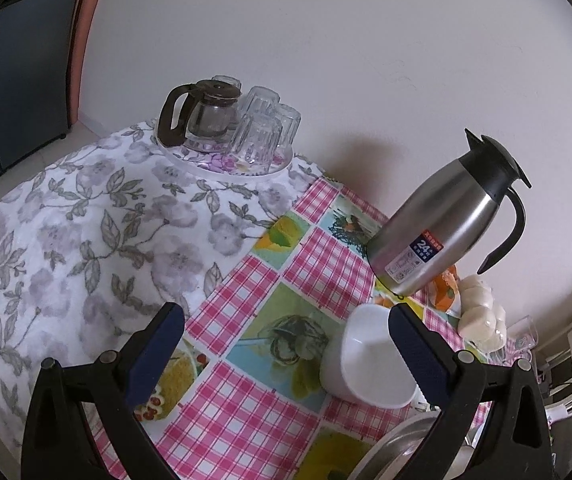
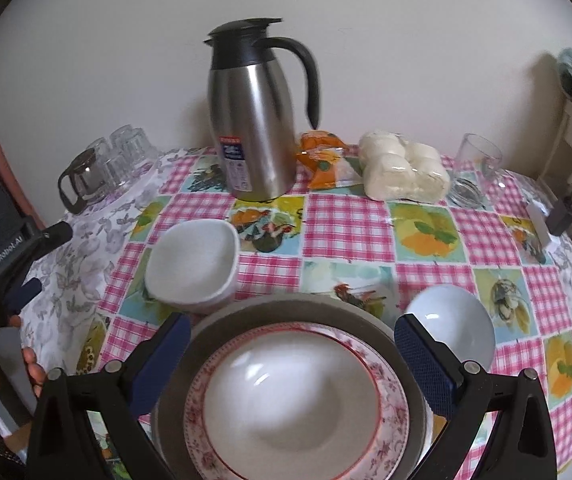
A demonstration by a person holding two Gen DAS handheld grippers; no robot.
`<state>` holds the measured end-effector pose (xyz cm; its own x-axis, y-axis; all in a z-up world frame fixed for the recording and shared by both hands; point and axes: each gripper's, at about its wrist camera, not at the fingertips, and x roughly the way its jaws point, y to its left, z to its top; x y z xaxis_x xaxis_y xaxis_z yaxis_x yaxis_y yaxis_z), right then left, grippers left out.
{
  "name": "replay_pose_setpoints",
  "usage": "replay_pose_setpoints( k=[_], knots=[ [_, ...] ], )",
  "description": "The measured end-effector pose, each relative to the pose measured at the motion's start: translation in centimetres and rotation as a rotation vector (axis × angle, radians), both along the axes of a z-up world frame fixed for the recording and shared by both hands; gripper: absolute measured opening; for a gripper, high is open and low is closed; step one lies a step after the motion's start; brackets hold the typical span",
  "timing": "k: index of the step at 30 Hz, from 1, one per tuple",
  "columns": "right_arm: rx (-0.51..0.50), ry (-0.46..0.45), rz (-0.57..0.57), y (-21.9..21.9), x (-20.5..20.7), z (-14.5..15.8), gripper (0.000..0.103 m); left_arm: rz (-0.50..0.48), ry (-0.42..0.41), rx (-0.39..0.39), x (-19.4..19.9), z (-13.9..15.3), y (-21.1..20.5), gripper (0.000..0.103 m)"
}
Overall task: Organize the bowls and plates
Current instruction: 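Move both tools forward to the white square bowl beside the kettle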
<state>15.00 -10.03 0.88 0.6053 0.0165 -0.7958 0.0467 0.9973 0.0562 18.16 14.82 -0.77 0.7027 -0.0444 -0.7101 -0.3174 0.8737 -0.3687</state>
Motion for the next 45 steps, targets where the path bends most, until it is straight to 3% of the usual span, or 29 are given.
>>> replay_pose_setpoints(
  k=[6, 11, 15, 29, 45],
  knots=[
    [0.023, 0.071, 0.038, 0.7, 2.3, 0.3, 0.103, -0.051, -0.02, -0.023, 0.9, -0.3, -0.7, 0.102],
    [0.016, 0.101, 0.031, 0.4, 4.2, 0.8, 0.103, -0.12, 0.021, 0.003, 1.8, -1.0, -2.5, 0.102],
    [-0.029, 0.116, 0.034, 0.5, 5.6, 1.2, 0.103, -0.154, 0.091, -0.02, 2.5, -2.1, -3.1, 0.102],
    [-0.023, 0.214, 0.07, 0.9, 10.0, -0.6, 0.103, -0.024, 0.306, -0.212, 3.6, -8.6, -1.1, 0.102],
    [-0.184, 0.288, 0.138, 4.7, 13.0, -3.5, 0.102, -0.069, 0.332, -0.191, 5.4, -9.2, -3.0, 0.102]
  ],
)
